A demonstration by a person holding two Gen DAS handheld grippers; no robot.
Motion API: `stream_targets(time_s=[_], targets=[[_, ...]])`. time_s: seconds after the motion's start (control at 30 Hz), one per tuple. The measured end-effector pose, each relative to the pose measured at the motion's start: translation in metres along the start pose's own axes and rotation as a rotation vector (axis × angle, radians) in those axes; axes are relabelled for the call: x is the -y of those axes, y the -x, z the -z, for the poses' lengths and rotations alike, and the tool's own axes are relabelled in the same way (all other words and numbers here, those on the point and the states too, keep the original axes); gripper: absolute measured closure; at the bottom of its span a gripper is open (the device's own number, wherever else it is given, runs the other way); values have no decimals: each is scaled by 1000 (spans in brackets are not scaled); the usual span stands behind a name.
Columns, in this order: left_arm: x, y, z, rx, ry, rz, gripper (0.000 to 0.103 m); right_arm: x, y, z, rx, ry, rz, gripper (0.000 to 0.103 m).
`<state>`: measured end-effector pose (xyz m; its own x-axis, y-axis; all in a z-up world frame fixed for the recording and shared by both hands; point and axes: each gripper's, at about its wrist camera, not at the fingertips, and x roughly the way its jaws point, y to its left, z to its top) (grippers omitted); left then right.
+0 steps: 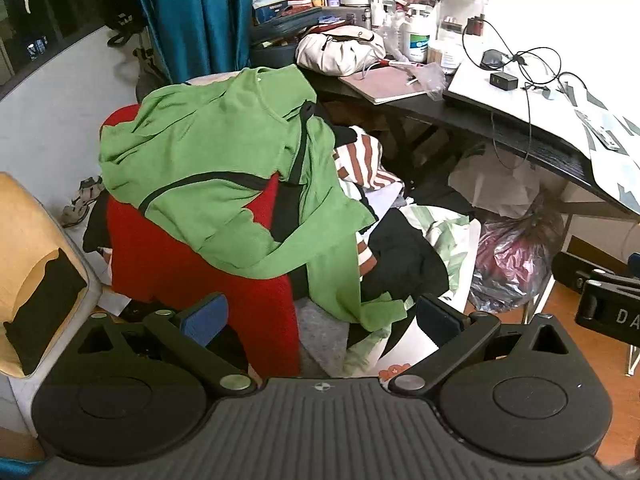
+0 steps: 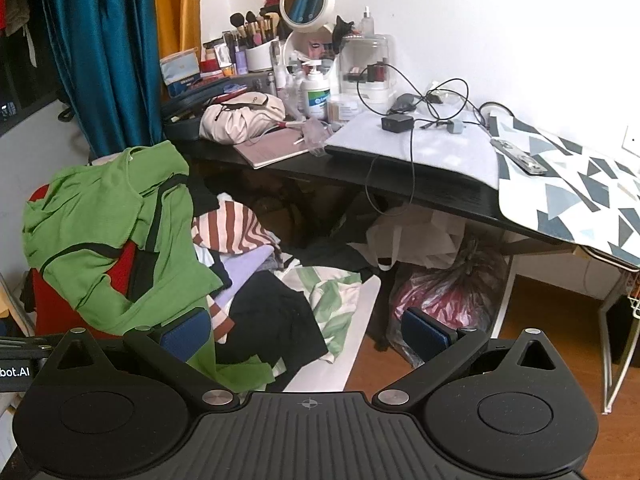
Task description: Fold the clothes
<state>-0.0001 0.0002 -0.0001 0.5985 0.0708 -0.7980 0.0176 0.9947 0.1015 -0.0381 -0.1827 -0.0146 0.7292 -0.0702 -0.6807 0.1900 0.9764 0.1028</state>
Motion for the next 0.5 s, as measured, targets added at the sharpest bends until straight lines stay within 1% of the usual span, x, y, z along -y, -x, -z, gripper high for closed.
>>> stream_targets(time_s=[0.17,0.27,0.37,0.5], targets=[[-7,0,4,-20,37,10,1,0,3,-1,2,-13,-2,1],[-12,-1,3,-25,41,-2,1,1,5,-1,2,-22,-10,1],[-9,0,4,-22,40,-22,1,0,4,-3,-1,-18,-18,1],[-13,-1,7,-19,55,-28,1,-2,0,-2,-1,-14,-23,1]])
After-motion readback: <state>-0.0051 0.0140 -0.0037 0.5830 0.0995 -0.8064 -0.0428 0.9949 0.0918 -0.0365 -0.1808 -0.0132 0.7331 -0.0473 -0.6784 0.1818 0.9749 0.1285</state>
